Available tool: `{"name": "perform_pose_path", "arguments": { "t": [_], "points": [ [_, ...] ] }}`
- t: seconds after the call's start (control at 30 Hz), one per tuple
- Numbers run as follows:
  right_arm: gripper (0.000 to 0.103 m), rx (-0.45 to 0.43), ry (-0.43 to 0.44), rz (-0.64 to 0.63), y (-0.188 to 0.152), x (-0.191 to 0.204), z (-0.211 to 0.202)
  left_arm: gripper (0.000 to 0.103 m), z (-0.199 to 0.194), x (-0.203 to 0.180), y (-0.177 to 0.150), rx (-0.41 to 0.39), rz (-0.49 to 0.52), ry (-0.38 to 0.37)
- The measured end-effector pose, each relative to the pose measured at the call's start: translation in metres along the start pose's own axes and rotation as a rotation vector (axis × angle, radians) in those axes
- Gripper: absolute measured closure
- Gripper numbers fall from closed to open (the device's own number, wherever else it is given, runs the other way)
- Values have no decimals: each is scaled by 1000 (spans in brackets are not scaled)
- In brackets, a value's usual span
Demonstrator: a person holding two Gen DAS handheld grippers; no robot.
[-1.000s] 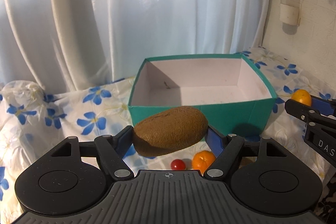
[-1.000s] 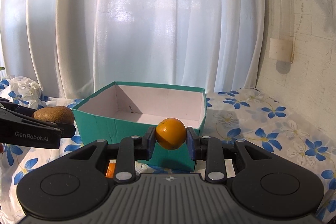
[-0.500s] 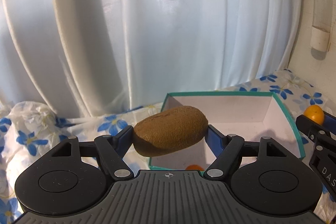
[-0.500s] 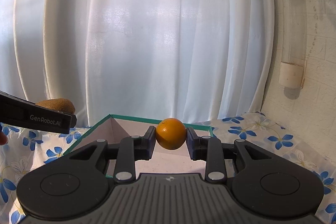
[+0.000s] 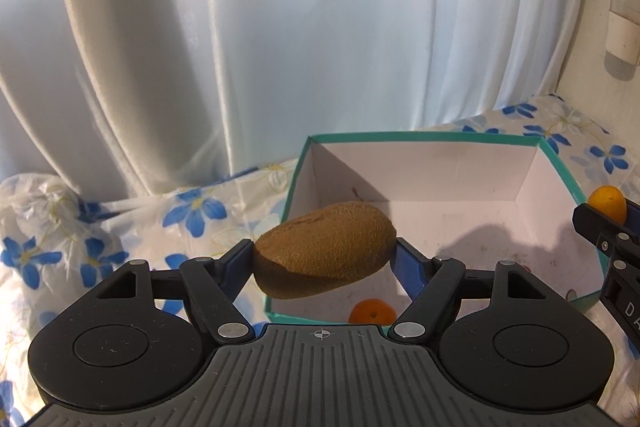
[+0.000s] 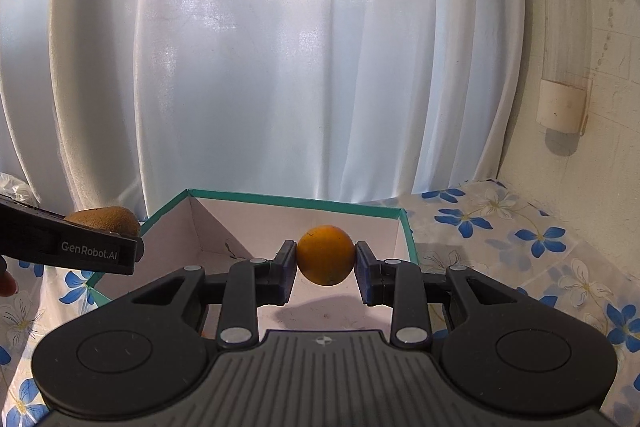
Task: Organize fruits
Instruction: 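Carry the kiwi and orange tomato over the box and release both inside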
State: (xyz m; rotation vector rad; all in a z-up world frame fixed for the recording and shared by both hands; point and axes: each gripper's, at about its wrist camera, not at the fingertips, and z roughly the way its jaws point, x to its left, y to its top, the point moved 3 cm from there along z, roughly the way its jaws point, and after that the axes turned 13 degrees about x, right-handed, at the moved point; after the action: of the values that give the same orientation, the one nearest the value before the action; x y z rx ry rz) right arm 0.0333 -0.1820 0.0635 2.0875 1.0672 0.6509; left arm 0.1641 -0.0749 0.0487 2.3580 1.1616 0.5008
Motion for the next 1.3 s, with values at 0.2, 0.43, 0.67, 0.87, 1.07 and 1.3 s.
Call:
{"name": "perform_pose_path", "arguments": {
  "t": [0.2,0.43,0.67,0.87,1.07,1.3],
  "points": [
    [73,24,-15,6,-3,-1,9,24,13,-3,-1,32,8,-4],
    [73,63,-23,-5,-9,-2,22,24,34,-8,-3,87,31,-1],
    [73,115,-34,-16,-19,-2,38,24,50,-12,-7,128,51,2],
    [72,149,-38,-15,-24,-5,49,24,60,-13,-8,156,55,1],
    [72,172,-38,-23,-29,-4,56,24,63,-13,-7,161,57,6],
    [72,165,-48,-39,-29,-5,57,24,64,-16,-8,164,63,8]
  ]
}}
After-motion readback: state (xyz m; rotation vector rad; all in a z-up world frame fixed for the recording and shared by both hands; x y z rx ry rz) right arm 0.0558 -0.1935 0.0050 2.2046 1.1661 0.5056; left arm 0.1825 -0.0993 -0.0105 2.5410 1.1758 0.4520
